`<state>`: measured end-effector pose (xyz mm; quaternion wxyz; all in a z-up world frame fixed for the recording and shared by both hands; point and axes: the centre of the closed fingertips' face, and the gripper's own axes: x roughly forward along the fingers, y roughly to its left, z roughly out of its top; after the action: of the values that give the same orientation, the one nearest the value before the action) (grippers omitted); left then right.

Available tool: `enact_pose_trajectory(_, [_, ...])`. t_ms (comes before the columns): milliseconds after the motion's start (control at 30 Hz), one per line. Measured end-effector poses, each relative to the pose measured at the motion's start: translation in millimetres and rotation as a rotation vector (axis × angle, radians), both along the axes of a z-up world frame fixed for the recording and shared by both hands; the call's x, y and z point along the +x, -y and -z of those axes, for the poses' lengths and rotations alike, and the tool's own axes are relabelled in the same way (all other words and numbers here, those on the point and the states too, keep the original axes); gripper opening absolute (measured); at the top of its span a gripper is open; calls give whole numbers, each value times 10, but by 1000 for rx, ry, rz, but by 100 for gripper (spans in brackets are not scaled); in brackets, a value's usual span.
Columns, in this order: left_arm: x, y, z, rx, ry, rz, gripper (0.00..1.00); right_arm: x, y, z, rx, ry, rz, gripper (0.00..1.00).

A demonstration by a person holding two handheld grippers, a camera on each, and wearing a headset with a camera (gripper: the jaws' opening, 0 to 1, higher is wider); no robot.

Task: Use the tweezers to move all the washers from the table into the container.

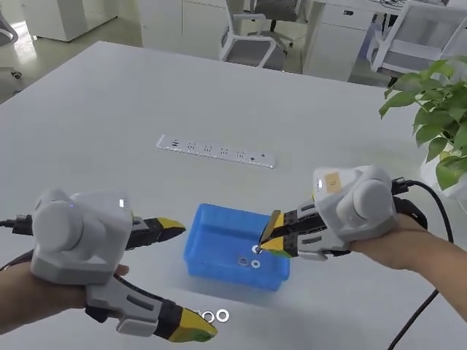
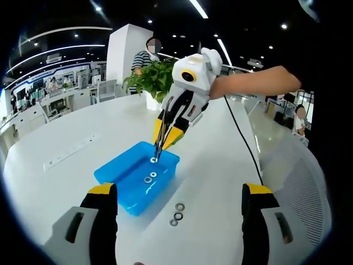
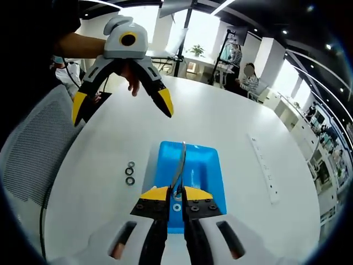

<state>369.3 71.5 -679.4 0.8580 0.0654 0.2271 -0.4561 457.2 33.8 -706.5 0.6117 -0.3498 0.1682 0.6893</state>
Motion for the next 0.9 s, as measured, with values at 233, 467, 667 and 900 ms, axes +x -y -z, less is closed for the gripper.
enact_pose_trajectory(233, [42, -28, -17, -2, 2, -9, 99, 83, -9, 104, -8, 3, 4, 9])
enact_pose_trajectory(467, [93, -60, -26, -6, 3, -20, 99, 148, 8, 228, -20, -1, 12, 9])
enact_pose_trajectory(667, [150, -64, -33, -7, 5, -23, 99, 186, 4, 315, -30, -4, 14, 9])
enact_pose_trajectory(900, [230, -55, -55, -10, 8, -14, 99, 210, -20, 380, -33, -16, 13, 9])
